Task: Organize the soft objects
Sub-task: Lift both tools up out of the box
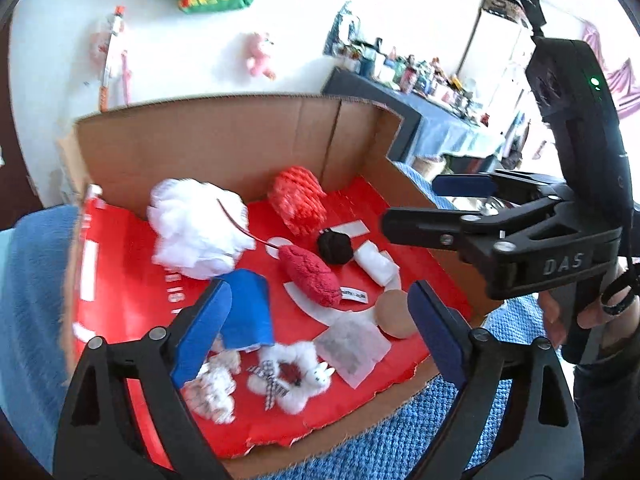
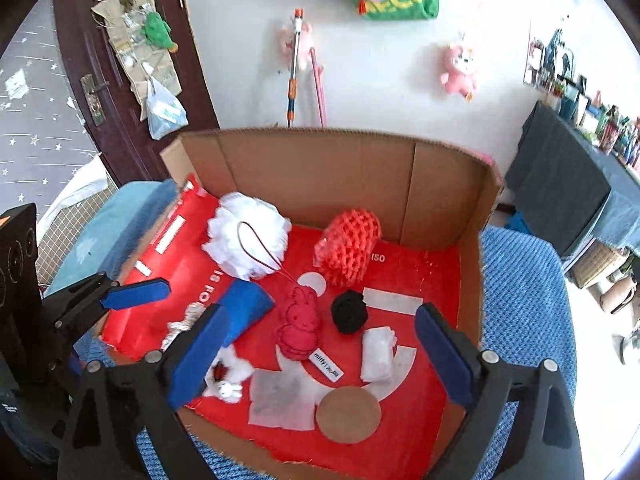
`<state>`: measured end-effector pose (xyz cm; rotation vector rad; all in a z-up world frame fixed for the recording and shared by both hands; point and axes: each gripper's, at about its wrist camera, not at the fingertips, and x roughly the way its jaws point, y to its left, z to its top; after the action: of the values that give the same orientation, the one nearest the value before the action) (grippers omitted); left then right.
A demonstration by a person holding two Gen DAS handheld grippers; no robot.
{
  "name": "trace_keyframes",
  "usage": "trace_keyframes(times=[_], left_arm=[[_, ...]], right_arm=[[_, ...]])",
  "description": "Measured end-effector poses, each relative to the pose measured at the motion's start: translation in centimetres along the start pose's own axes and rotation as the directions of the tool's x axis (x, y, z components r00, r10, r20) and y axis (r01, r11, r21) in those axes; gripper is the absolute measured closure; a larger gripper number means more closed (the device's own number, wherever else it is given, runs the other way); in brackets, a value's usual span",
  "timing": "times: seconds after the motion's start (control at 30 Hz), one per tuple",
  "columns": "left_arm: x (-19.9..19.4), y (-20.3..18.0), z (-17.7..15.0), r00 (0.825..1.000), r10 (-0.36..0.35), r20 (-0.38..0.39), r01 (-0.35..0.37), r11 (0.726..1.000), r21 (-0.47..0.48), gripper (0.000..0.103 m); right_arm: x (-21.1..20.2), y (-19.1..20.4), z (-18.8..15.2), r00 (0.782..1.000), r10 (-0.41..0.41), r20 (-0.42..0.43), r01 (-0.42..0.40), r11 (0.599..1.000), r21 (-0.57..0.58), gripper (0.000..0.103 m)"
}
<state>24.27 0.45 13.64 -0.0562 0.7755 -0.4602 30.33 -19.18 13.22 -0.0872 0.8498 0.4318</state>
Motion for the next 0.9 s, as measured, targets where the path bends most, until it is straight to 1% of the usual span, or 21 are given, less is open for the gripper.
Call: trace_keyframes(times=[0.07,0.2,0.27,0.3,0.37,0.4,0.47,0.53,0.6,0.73,0.8,0.87,0.9], left_arm=[[-1.3,-0.4,-0.4,0.999,0.038,0.029,-0.038,0.999,0.006,0.012],[-2.6,-1.0,-0.8,0.992,0.097,0.084,-0.096,0.995,-0.018,0.011],[-3.4,-1.0,-1.3,0.985,0.128,0.118,-0.125,0.992,-0.032,0.005],[-3.6,-1.0,-1.6,0.981,0.145,0.132,-0.141,0.989,-0.039,0.005],[-4.0,-1.2,-2.0,0.965,0.204,0.167,-0.200,0.979,-0.042,0.005],[-4.1,-1.3,-2.3,0.954,0.236,0.186,-0.234,0.972,-0.035,0.005],[-4.0,-1.3,-2.6,0.936,0.281,0.211,-0.279,0.959,-0.040,0.005],[-4.0,-1.1,-3.1,0.910,0.330,0.249,-0.325,0.944,-0.061,0.005],[-3.7,-0.7,-3.6,0.894,0.352,0.277,-0.343,0.936,-0.081,0.005],[-2.6,0.0,-4.3,0.871,0.389,0.301,-0.381,0.921,-0.087,0.005],[-2.1,0.2,-4.6,0.864,0.401,0.305,-0.396,0.915,-0.080,0.005],[-1.9,0.2,-4.8,0.858,0.405,0.315,-0.404,0.912,-0.071,0.005],[-1.8,0.2,-4.9,0.856,0.406,0.320,-0.406,0.911,-0.069,0.005]], right_arm=[[-0.6,0.6,-0.1,1.000,-0.004,0.022,0.004,1.000,-0.005,0.001],[-2.4,1.2,-1.1,0.996,-0.020,0.082,0.020,1.000,-0.009,0.000],[-3.0,1.3,-1.8,0.994,-0.016,0.107,0.015,1.000,0.006,0.000],[-3.2,1.3,-2.2,0.993,-0.017,0.121,0.015,1.000,0.015,0.000],[-3.3,1.3,-2.9,0.989,-0.035,0.143,0.032,0.999,0.024,0.000],[-3.4,1.2,-3.2,0.987,-0.046,0.154,0.043,0.999,0.025,0.000],[-3.5,1.1,-4.1,0.978,-0.087,0.191,0.081,0.996,0.036,0.000],[-3.4,0.9,-5.3,0.964,-0.120,0.236,0.110,0.993,0.052,0.000],[-2.9,0.9,-6.4,0.949,-0.148,0.277,0.136,0.989,0.065,0.000],[-1.5,1.2,-8.3,0.921,-0.197,0.336,0.183,0.980,0.074,0.000],[-0.7,1.2,-9.0,0.910,-0.212,0.356,0.199,0.977,0.075,0.000],[-0.2,1.2,-9.4,0.905,-0.215,0.366,0.200,0.977,0.077,0.000],[0.1,1.1,-9.4,0.907,-0.212,0.364,0.198,0.977,0.077,0.000]])
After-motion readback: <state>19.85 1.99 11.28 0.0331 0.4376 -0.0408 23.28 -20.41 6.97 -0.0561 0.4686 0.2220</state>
